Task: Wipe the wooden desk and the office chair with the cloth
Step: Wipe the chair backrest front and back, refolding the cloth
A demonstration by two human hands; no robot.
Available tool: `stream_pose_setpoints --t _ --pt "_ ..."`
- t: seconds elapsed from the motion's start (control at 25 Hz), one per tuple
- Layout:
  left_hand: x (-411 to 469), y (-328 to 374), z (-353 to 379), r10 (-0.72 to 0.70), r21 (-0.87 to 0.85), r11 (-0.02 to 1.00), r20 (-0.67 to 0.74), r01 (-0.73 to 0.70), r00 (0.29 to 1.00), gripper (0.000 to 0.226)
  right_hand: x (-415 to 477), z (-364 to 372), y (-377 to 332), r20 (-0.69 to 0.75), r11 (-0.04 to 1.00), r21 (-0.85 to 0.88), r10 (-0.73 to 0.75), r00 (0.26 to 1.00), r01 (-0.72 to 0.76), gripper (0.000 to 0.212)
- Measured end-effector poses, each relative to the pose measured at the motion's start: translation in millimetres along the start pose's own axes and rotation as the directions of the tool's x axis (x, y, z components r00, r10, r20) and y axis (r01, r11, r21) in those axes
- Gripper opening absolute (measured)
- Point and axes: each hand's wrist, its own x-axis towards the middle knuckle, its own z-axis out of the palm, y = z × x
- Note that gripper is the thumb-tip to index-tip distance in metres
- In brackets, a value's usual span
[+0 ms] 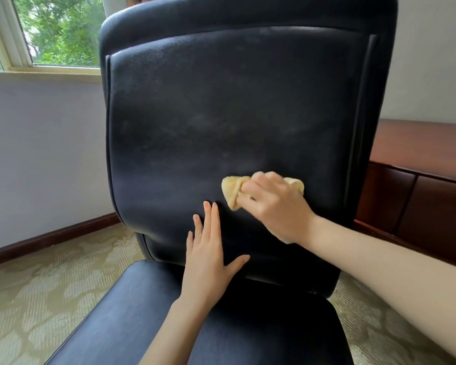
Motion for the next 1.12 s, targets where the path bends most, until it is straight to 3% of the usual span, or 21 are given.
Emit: stream_pose_setpoints --t 0.12,0.24,0.32,0.4,0.52,0.68,0.8,0.92,1.0,1.12 --pt "-2 -5 -5 -0.012 0.039 0.999 0.027 0.011 1.0 0.11 -37 -4 -11 0.128 0.969 0.062 -0.247 0.961 0.241 0.03" --pt "-3 -10 -12 -0.03 0.07 0.997 0.061 0.026 0.998 0.109 -73 -14 -8 0.352 0.911 0.081 -0.405 0.844 0.404 0.054" --pt "-3 -11 -16 -0.029 0.084 0.996 0.086 0.022 0.996 0.107 -83 -19 0 0.373 0.849 0.065 -0.508 0.777 0.524 0.047" --pt "-2 -12 -20 -0.036 0.097 0.995 0.115 0.025 0.993 0.106 -75 -27 10 0.275 0.835 0.093 -0.545 0.792 0.542 0.032" --pt "-1 -14 -25 -0.036 0.22 0.976 0.137 0.005 0.99 0.106 -36 -41 36 0.139 0.894 0.097 -0.448 0.883 0.438 0.021" --pt "3 -11 -24 -0.059 0.189 0.982 0.175 0.025 0.983 0.104 40 -48 82 0.067 0.986 -0.139 -0.083 0.994 0.091 0.022" --pt "0 -10 -20 -0.055 0.123 0.992 0.157 0.036 0.986 0.105 86 -31 88 0.019 0.976 -0.146 0.166 0.986 -0.161 0.019" --pt "-2 -12 -17 -0.036 0.06 0.998 0.129 0.028 0.991 0.106 103 0 58 0.069 0.905 -0.006 0.425 0.903 -0.426 0.026" --pt "-3 -14 -15 -0.029 0.008 1.0 0.1 0.028 0.995 0.104 94 16 27 -0.006 0.912 0.047 0.407 0.913 -0.407 0.019" --pt "-11 -14 -9 -0.039 0.015 0.999 0.006 0.039 0.999 0.104 56 27 -4 -0.044 0.976 -0.001 0.217 0.975 -0.218 0.022"
